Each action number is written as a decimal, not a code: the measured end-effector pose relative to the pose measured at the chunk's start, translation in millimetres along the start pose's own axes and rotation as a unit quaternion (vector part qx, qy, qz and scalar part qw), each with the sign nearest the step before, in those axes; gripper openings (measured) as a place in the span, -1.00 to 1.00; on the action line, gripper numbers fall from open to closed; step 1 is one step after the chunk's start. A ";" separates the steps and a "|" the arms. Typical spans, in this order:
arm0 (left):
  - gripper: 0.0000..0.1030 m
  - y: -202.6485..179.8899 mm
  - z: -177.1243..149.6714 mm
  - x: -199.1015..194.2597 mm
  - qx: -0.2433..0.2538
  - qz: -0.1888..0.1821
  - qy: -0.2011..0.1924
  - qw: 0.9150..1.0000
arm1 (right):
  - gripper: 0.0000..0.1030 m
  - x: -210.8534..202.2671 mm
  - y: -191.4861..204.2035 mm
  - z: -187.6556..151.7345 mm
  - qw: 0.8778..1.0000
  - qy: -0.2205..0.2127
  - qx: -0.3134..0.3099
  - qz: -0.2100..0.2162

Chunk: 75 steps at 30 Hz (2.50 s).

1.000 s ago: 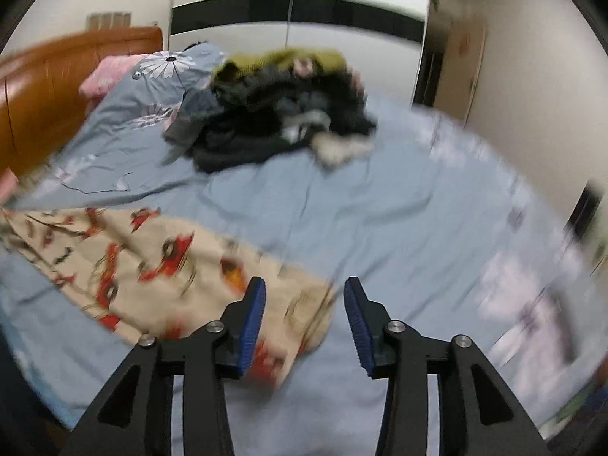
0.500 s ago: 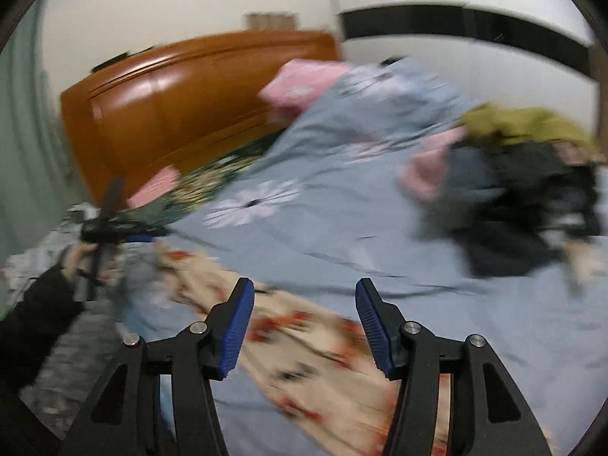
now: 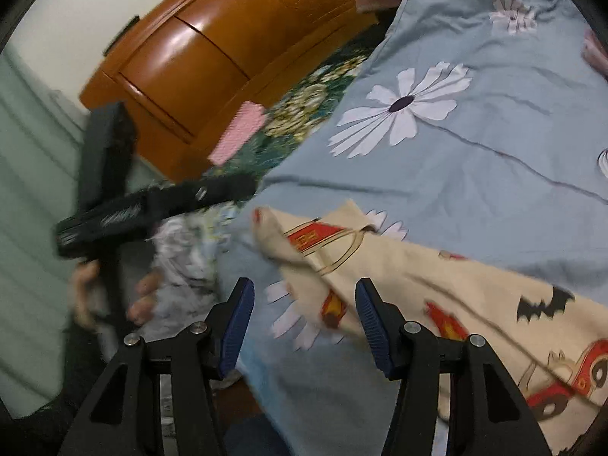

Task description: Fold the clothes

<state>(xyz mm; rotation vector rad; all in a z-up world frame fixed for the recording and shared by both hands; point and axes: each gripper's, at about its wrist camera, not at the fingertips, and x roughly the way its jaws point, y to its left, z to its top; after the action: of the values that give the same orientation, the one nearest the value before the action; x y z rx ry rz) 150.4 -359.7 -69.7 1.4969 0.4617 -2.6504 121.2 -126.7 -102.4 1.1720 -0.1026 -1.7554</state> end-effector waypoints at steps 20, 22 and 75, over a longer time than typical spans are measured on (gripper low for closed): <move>0.86 26.0 -0.4 30.2 0.025 -0.134 0.057 0.989 | 0.11 -67.7 -44.0 10.1 0.995 -0.078 0.027 -0.054; 0.66 24.5 -5.1 33.0 0.043 -0.123 0.057 0.990 | 0.11 -72.2 -45.5 10.7 0.995 -0.082 0.028 -0.055; 0.70 63.9 -74.5 8.2 0.073 -0.107 -0.102 0.986 | 0.11 -67.5 -50.4 -12.2 0.996 -0.052 0.023 -0.067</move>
<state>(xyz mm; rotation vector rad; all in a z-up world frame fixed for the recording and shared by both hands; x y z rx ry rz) 220.4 -398.3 -127.1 1.2520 0.4428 -3.0267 99.9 -45.0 -91.6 1.1435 -0.1296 -1.9414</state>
